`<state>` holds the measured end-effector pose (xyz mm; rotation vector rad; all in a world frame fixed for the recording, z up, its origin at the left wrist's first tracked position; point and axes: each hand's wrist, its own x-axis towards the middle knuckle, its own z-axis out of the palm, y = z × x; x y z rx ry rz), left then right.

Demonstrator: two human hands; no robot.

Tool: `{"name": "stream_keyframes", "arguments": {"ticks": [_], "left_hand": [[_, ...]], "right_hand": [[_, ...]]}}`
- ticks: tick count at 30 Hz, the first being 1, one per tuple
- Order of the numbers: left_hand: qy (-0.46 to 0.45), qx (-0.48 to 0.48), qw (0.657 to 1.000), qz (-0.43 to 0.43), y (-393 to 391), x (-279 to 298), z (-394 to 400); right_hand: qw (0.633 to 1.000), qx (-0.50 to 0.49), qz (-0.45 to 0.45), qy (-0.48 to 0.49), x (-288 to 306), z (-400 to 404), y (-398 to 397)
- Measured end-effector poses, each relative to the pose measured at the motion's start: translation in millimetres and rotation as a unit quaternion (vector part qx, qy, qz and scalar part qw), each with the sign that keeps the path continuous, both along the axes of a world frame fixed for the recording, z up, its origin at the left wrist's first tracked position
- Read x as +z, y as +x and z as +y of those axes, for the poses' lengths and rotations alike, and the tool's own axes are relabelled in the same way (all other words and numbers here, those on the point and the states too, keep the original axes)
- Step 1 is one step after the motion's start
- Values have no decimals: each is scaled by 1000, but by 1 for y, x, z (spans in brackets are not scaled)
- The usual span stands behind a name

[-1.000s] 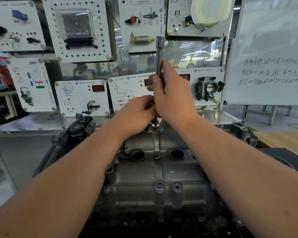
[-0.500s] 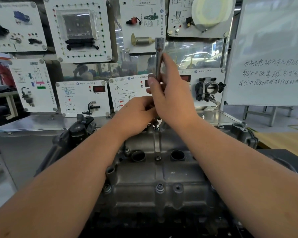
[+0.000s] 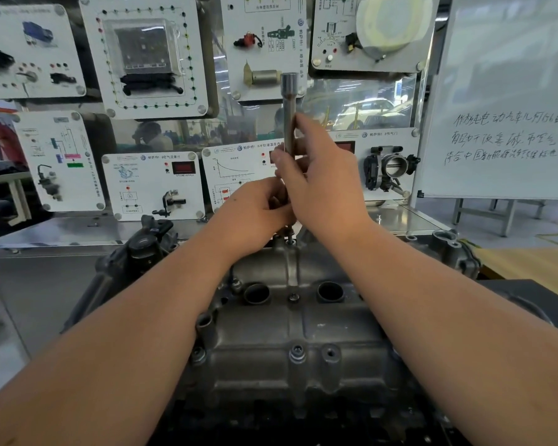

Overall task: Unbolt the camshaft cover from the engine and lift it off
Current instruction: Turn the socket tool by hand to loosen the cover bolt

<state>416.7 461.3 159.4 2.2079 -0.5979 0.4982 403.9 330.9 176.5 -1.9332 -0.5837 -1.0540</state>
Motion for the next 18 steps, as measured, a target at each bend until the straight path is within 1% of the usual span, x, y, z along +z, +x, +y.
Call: {"name": "stream_keyframes", "arguments": {"ticks": [3, 7, 11, 14, 18], "left_hand": [[1, 4, 1000, 5, -1, 0, -1], [5, -24, 1000, 8, -5, -1, -3], [5, -21, 1000, 17, -6, 1, -2], [6, -11, 1000, 13, -4, 1, -1], [-5, -15, 1000, 14, 1, -3, -1]], "right_hand": [[1000, 3, 17, -20, 0, 1, 1], [1000, 8, 20, -16, 1, 0, 1], [999, 23, 28, 9, 0, 1, -2], [1000, 17, 13, 0, 0, 0, -2], [1000, 10, 27, -4, 0, 0, 2]]}}
